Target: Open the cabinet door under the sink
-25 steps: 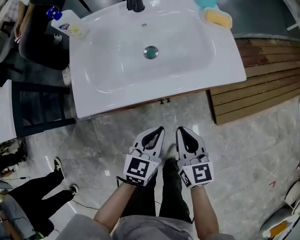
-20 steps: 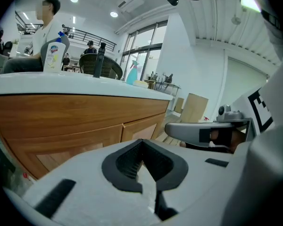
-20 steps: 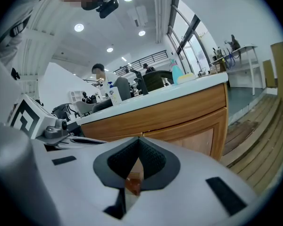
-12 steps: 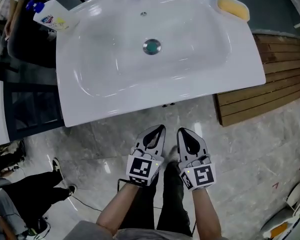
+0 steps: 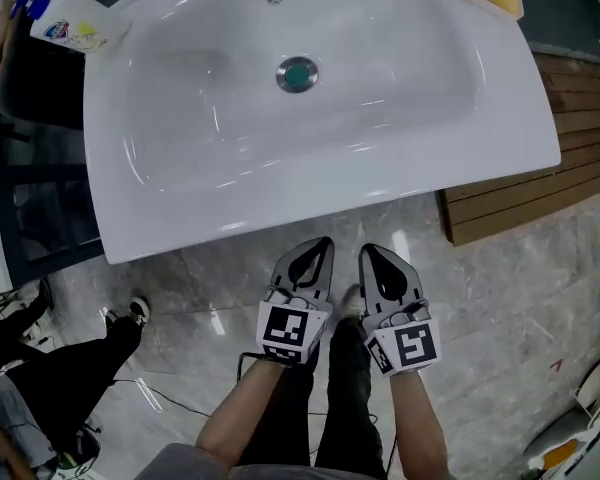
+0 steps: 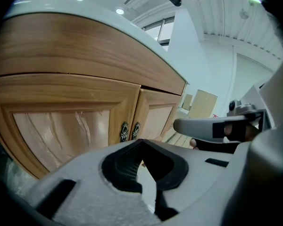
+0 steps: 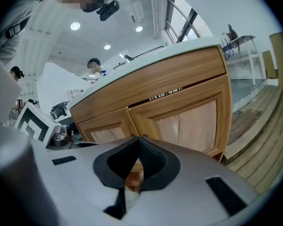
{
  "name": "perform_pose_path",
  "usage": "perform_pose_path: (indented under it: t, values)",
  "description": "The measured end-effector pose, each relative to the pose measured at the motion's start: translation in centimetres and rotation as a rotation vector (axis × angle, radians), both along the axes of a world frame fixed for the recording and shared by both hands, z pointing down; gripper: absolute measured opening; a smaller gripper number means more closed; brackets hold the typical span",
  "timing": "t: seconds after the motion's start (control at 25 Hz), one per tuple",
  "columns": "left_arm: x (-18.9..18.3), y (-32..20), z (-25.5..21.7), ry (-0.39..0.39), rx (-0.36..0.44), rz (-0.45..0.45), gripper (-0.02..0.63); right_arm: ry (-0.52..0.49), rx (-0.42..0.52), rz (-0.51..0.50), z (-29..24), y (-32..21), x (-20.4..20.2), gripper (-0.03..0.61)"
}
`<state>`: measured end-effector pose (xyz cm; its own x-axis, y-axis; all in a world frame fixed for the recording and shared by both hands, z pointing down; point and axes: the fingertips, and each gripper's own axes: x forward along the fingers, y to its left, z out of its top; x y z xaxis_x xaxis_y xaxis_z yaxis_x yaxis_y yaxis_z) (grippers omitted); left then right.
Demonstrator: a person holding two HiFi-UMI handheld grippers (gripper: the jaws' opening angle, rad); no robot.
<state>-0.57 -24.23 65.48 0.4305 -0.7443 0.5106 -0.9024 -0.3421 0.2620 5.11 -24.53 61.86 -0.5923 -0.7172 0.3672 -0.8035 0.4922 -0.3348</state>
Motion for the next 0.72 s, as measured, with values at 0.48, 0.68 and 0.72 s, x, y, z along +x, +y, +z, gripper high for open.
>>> perform_pose_path:
  t: [0.48,0.68,0.72]
  values:
    - [-0.2,-2.3,4.8,-0.049,-0.035,-0.08,0.071,-0.002,-0.051,0.008,2.6,1.0,0.7,0.009]
    - [-0.5,-3.1,6.4,-0.063,-0.051,-0.132,0.119,0.001,-0.076,0.023,3.6,1.5,1.8,0.009]
    - [-0.5,-3.2,6.6,-0.063,-0.054,-0.14,0.126,0.001,-0.079,0.025,3.7,1.5,1.9,0.009]
